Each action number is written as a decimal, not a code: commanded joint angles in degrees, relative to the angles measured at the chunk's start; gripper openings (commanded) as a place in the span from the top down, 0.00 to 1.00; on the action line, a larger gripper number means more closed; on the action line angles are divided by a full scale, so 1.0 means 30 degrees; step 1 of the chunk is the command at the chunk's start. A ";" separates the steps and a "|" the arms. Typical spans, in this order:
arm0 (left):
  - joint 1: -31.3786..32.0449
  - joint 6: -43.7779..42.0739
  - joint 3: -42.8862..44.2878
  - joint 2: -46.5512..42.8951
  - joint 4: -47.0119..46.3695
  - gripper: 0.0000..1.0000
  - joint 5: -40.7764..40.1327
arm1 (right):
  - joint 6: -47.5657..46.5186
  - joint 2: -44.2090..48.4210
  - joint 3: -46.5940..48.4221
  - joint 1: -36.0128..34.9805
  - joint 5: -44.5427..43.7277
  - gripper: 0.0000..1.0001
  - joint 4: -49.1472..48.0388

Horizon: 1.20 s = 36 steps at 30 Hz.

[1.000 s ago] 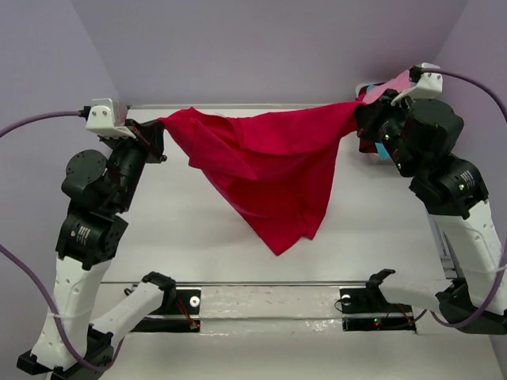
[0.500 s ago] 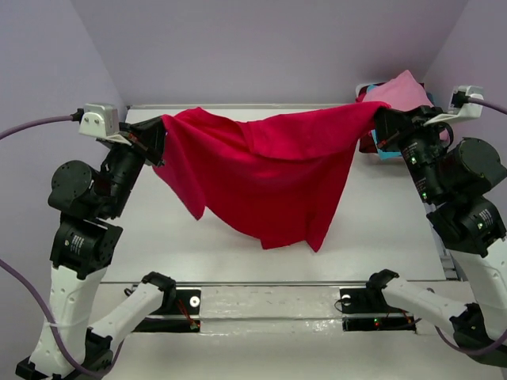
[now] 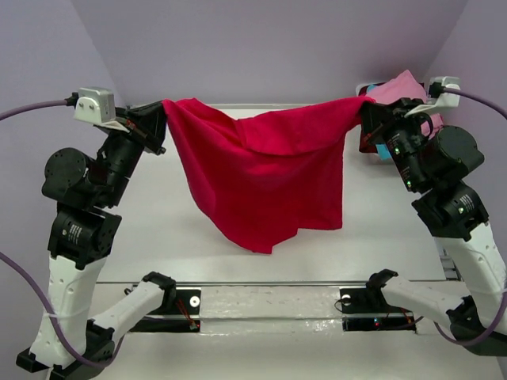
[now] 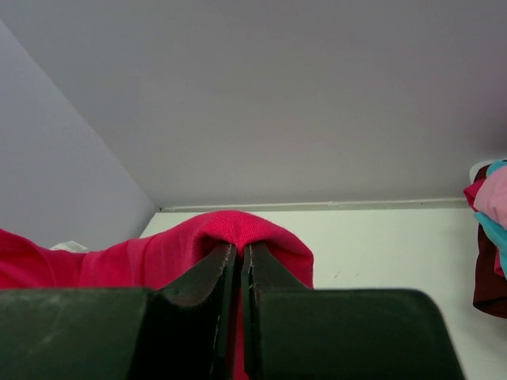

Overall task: Fold and stack the t-shirts
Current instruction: Flatten the tshirt out

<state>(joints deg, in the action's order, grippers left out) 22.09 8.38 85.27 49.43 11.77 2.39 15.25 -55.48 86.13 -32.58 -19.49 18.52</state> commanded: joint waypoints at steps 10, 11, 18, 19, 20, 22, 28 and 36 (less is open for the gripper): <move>0.0050 0.0427 -0.0298 0.4112 -0.2868 0.94 -0.0241 | -0.0219 -0.2419 0.0382 0.0049 -0.1706 0.93 -0.1549; 0.0050 0.0545 -0.0300 0.4554 -0.2695 0.94 -0.0270 | -0.0131 -0.2945 0.0789 0.0049 -0.2085 0.93 -0.1256; -0.1353 0.1774 -0.1469 0.8568 -0.2225 0.94 -0.0447 | 0.1098 -0.8072 0.2870 0.0486 -0.3290 0.93 0.1908; -0.1675 0.2182 -0.1588 0.9007 -0.2166 0.94 -0.0330 | 0.1245 -0.9122 0.3424 0.0720 -0.3232 0.93 0.2520; -0.2027 0.2360 -0.1676 0.9447 -0.2049 0.94 -0.0184 | 0.1681 -0.9654 0.3749 0.0984 -0.2883 0.93 0.2846; -0.2790 0.2596 -0.1852 1.0736 -0.1990 0.94 -0.0006 | 0.2414 -1.1289 0.4858 0.2095 -0.2355 0.93 0.4071; -0.3173 0.2713 -0.1063 1.4452 -0.1667 0.94 -0.1202 | 0.3004 -1.4167 0.6766 0.3708 -0.1180 0.93 0.5220; -0.3348 0.3533 0.2946 1.9434 -0.1257 0.94 -0.1178 | 0.3004 -1.8707 1.0978 0.4705 -0.0012 0.93 0.6421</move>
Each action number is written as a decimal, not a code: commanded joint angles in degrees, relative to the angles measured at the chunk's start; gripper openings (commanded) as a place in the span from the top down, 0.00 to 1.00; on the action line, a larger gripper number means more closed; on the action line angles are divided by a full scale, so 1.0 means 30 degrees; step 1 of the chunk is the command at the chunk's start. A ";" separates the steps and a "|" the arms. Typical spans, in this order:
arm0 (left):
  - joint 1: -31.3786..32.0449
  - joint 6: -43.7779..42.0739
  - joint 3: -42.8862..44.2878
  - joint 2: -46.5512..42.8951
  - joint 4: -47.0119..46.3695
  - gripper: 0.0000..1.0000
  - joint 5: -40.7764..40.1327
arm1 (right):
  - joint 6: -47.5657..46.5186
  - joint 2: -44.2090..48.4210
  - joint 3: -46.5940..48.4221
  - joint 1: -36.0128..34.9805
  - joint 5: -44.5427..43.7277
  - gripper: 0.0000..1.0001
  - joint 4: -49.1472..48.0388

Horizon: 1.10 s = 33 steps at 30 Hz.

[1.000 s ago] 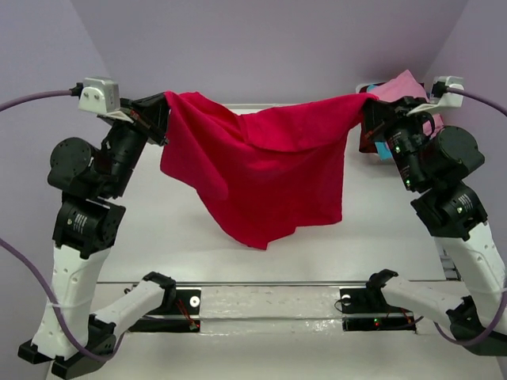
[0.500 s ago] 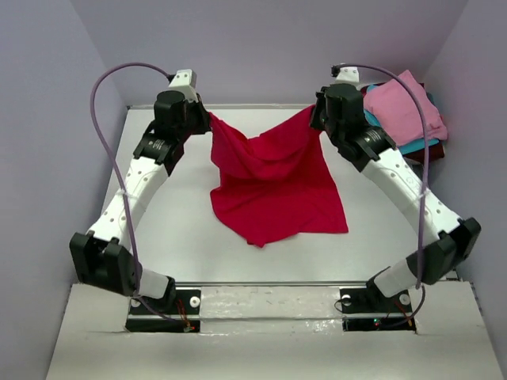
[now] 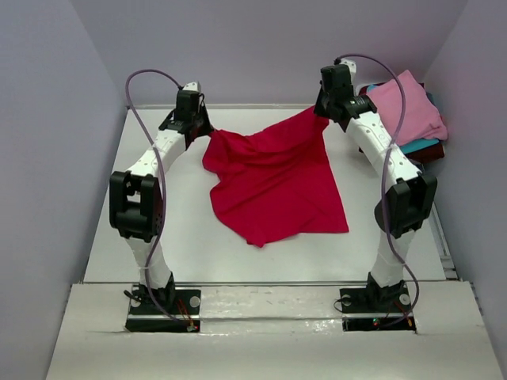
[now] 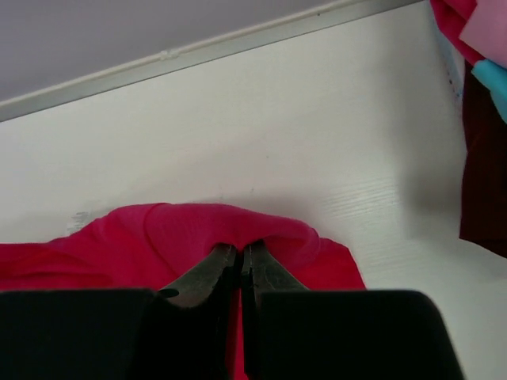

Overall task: Fold and stack the t-shirts
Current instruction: Flatten the tshirt out

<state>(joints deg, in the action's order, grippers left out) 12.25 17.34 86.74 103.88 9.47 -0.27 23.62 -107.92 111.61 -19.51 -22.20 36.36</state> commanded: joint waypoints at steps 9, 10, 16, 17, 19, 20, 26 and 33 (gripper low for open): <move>-0.0244 0.1397 0.5040 0.4015 0.0532 0.93 -0.1460 | 0.0389 -0.5919 0.6973 0.0936 0.2386 0.93 0.2030; -0.0246 0.1368 0.5564 0.4163 0.0823 0.92 -0.1520 | 0.0535 -0.6125 0.7295 0.1168 0.2447 0.93 0.2292; -0.0421 0.1630 0.7326 0.5160 0.1851 0.48 -0.1228 | 0.1005 -0.6859 0.8324 0.1786 0.3003 0.93 0.2471; -0.0421 0.1718 0.7385 0.5160 0.1851 0.37 -0.1169 | 0.1005 -0.6888 0.8352 0.1960 0.3120 0.93 0.2470; -0.0421 0.1894 0.7327 0.4897 0.1619 0.11 -0.0847 | 0.1034 -0.6976 0.8440 0.1961 0.3267 0.93 0.2529; -0.0421 0.1924 0.7327 0.4780 0.1588 0.01 -0.0875 | 0.1063 -0.7005 0.8440 0.1961 0.3268 0.93 0.2616; -0.0421 0.1865 0.6833 0.3669 0.1589 0.01 -0.0701 | 0.0976 -0.7065 0.8353 0.2167 0.3940 0.14 0.2792; 0.0719 0.1104 0.4226 0.1501 0.2670 0.01 -0.0026 | 0.1501 -0.5836 0.6482 0.2167 0.4848 0.00 0.3085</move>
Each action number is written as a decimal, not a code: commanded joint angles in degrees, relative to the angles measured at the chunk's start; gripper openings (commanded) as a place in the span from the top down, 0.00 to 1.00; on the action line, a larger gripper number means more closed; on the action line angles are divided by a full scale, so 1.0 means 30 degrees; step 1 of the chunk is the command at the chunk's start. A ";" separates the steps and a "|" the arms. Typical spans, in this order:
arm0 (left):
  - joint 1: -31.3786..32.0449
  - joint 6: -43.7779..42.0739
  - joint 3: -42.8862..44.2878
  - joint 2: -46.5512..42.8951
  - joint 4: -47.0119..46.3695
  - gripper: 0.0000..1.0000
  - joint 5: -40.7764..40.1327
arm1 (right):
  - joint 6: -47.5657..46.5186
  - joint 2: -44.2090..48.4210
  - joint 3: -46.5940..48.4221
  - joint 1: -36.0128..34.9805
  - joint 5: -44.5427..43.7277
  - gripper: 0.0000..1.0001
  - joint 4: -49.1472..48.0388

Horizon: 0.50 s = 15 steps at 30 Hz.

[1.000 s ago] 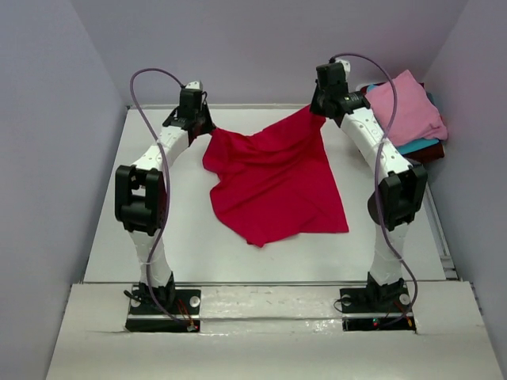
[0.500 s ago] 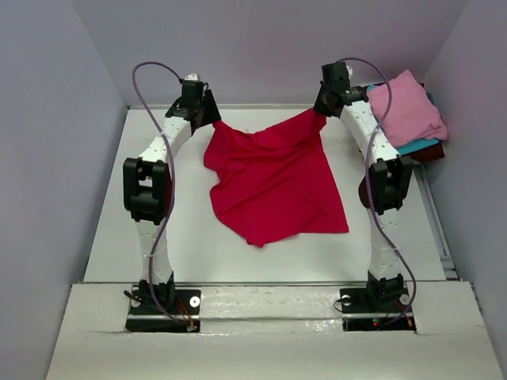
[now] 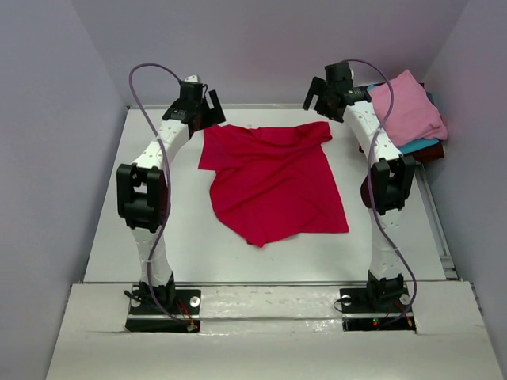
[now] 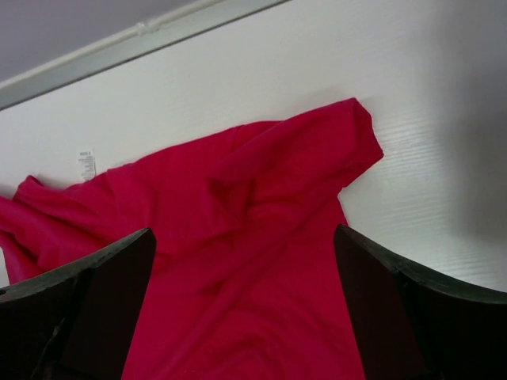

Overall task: Fold and stack the t-shirts
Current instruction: Flatten the tshirt out

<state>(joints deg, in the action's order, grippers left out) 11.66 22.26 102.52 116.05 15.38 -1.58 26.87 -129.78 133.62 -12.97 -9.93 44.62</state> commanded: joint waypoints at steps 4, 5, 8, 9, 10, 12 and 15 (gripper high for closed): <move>0.2436 -0.0654 -0.3492 -0.4051 0.1872 0.01 0.0440 | 0.1001 0.2678 -0.3221 -0.0012 0.2192 0.01 0.1528; 0.2702 -0.0624 -0.3847 -0.4199 0.2050 0.01 0.0411 | 0.1003 0.2914 -0.3899 -0.0012 0.2662 0.02 0.1678; 0.3376 -0.0302 -0.5342 -0.4698 0.2403 0.01 0.0411 | 0.1149 0.4407 -0.7675 -0.0449 0.3165 0.05 0.1417; 0.3756 -0.0272 -0.5664 -0.4757 0.2462 0.01 0.0411 | 0.1179 0.4846 -0.8671 -0.0741 0.3774 0.06 0.1183; 0.3934 -0.0156 -0.6248 -0.4902 0.2578 0.01 0.0411 | 0.1237 0.5256 -1.0480 -0.0744 0.3954 0.07 0.0978; 0.4285 -0.0068 -0.6836 -0.5049 0.2667 0.01 0.0411 | 0.1413 0.6516 -1.2072 -0.1241 0.4218 0.08 0.0714; 0.4521 0.0196 -0.7833 -0.5138 0.2697 0.01 0.0411 | 0.1793 0.7894 -1.4564 -0.1680 0.4862 0.11 0.0537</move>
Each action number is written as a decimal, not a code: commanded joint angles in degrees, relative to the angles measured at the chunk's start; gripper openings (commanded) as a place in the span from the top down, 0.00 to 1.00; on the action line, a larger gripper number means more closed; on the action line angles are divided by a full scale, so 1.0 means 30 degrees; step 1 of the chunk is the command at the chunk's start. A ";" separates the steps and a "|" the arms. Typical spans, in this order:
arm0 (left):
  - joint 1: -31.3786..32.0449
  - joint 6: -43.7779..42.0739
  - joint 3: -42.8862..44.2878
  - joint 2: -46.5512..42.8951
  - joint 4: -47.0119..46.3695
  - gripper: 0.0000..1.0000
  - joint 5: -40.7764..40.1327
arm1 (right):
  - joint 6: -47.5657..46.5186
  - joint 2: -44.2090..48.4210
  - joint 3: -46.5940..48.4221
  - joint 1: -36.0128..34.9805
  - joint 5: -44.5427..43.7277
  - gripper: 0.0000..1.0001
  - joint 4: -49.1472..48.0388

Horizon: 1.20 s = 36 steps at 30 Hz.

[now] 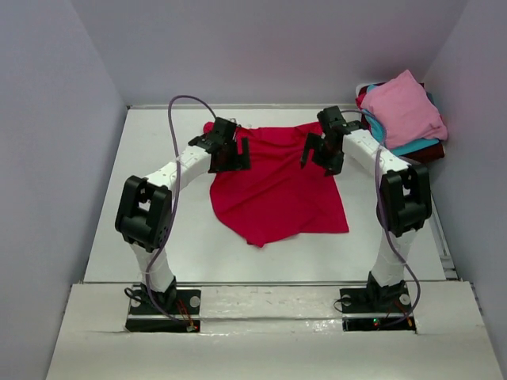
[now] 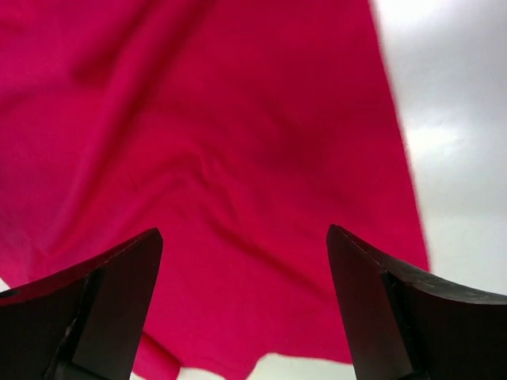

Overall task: Fold and stack the t-shirts
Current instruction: Flatten the tshirt out

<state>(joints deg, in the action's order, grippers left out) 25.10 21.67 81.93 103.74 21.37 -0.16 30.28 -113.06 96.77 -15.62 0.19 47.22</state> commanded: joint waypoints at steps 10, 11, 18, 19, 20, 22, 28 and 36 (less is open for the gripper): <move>0.1942 0.1184 -0.3224 -0.2001 0.1023 0.02 0.0639 | 0.1770 0.5574 -0.7498 -0.2031 0.2047 0.14 -0.0301; 0.2119 0.1213 -0.3373 -0.2061 0.0994 0.02 0.0670 | 0.1858 0.5721 -0.7820 -0.2263 0.2047 0.14 -0.0301; 0.3349 0.1565 -0.4048 -0.2326 0.1461 0.03 0.0494 | 0.2474 0.6396 -1.0195 -0.2851 0.2252 0.17 -0.1003; 0.3525 0.1594 -0.4049 -0.2325 0.1607 0.03 0.0494 | 0.2532 0.6367 -1.0313 -0.2851 0.2224 0.17 -0.1091; 0.3527 0.1595 -0.4049 -0.2296 0.2044 0.03 0.0465 | 0.2533 0.6251 -1.0401 -0.2851 0.2252 0.17 -0.1063; 0.4081 0.1682 -0.4194 -0.2587 0.2515 0.03 0.0232 | 0.2562 0.6307 -1.0431 -0.3027 0.2195 0.18 -0.0976; 0.4289 0.2824 -0.6127 -0.4374 0.3132 0.03 0.0230 | 0.2679 0.6806 -1.1222 -0.3027 0.2135 0.18 -0.1356; 0.4640 0.4288 -0.8527 -0.8119 0.3279 0.03 0.1106 | 0.2241 0.6015 -1.1368 -0.3203 0.2399 0.18 -0.2029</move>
<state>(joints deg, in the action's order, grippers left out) 38.48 31.22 59.88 86.39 29.87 1.34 37.74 -94.76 62.92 -24.69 6.70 43.94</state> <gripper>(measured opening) 0.970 0.826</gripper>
